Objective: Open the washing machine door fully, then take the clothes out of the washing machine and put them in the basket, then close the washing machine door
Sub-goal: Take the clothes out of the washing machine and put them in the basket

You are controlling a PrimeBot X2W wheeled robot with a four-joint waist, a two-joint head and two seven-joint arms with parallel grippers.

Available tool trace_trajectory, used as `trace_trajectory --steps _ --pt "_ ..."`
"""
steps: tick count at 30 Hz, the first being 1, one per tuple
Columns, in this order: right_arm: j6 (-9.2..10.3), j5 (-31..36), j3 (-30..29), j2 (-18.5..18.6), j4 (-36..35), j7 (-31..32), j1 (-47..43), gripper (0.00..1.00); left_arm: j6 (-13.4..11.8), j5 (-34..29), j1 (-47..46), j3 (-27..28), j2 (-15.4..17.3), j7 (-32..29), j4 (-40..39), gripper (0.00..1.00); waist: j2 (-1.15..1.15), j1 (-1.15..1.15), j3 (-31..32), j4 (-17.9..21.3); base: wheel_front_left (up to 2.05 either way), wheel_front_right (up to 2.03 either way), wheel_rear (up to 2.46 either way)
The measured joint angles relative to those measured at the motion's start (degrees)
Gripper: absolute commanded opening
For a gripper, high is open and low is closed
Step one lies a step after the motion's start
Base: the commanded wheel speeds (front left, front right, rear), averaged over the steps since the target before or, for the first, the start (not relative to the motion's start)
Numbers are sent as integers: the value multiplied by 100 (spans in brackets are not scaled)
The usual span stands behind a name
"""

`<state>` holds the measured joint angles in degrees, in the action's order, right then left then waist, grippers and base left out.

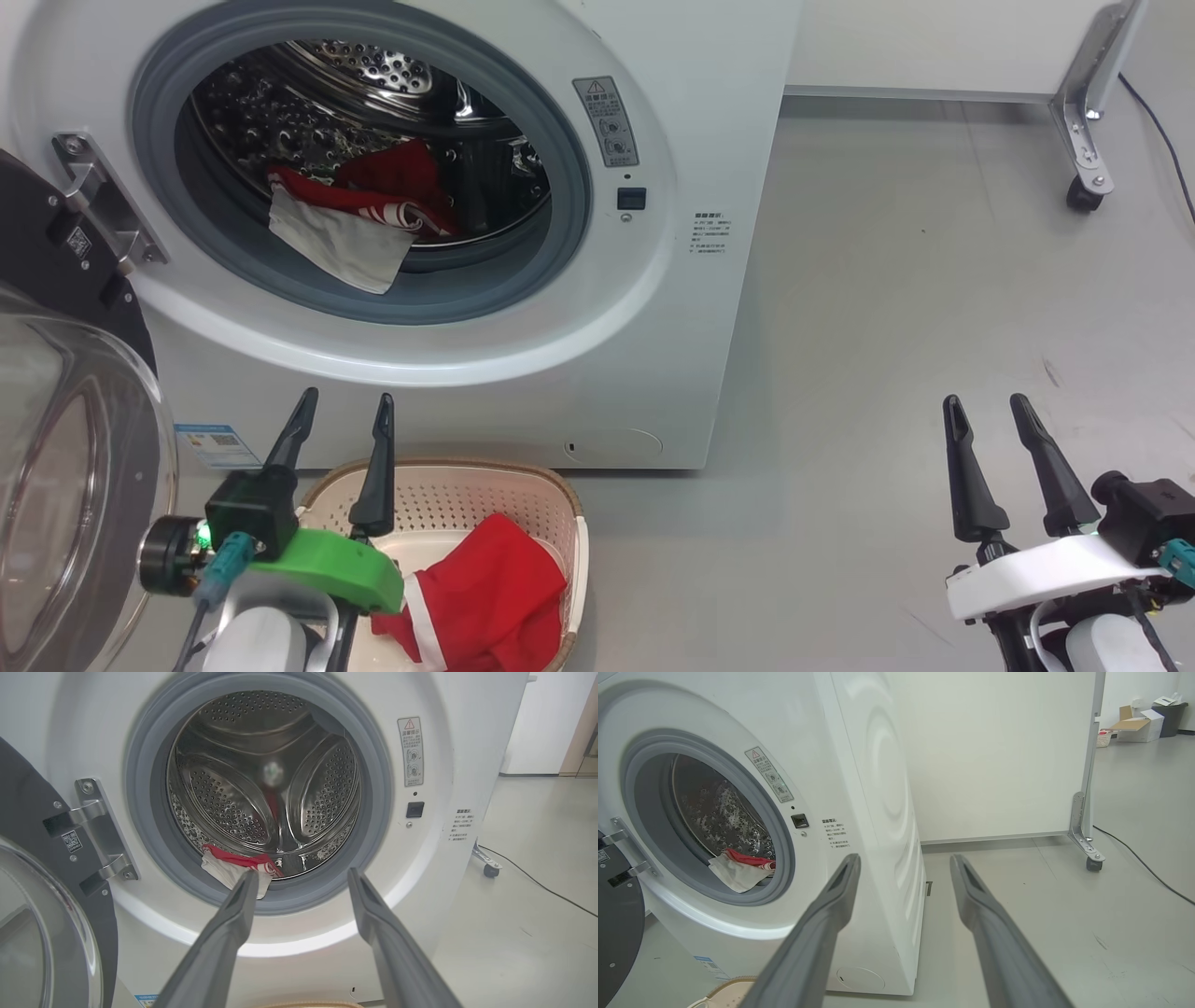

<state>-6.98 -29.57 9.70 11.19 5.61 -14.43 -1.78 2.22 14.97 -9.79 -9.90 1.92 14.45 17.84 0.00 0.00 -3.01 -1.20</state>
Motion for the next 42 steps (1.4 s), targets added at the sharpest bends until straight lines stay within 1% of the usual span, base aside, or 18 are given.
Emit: trace_trajectory --steps 12,15,22,32,39,42 --pt "0 43 14 -43 -64 0 -80 100 -104 -46 255 -124 1 0 -411 100 0 0 7 59 0 0 0" --pt "0 44 13 -46 -70 0 -81 100 -127 67 326 -131 2 0 -476 100 0 0 -4 64 0 0 0" --pt "0 45 -18 -67 -94 0 -81 100 -193 90 409 -169 5 0 -588 100 0 0 -24 60 0 0 0" --pt "0 47 -70 -71 -122 0 -80 100 -202 86 464 -232 7 0 -693 100 0 0 -38 47 0 0 0" --pt "0 55 22 -64 -148 0 -80 100 -301 65 565 -253 11 0 -766 100 0 0 -91 74 0 0 0" --pt "0 55 29 -60 -164 0 -80 100 -302 56 570 -255 15 0 -808 100 0 0 -150 106 0 0 0"
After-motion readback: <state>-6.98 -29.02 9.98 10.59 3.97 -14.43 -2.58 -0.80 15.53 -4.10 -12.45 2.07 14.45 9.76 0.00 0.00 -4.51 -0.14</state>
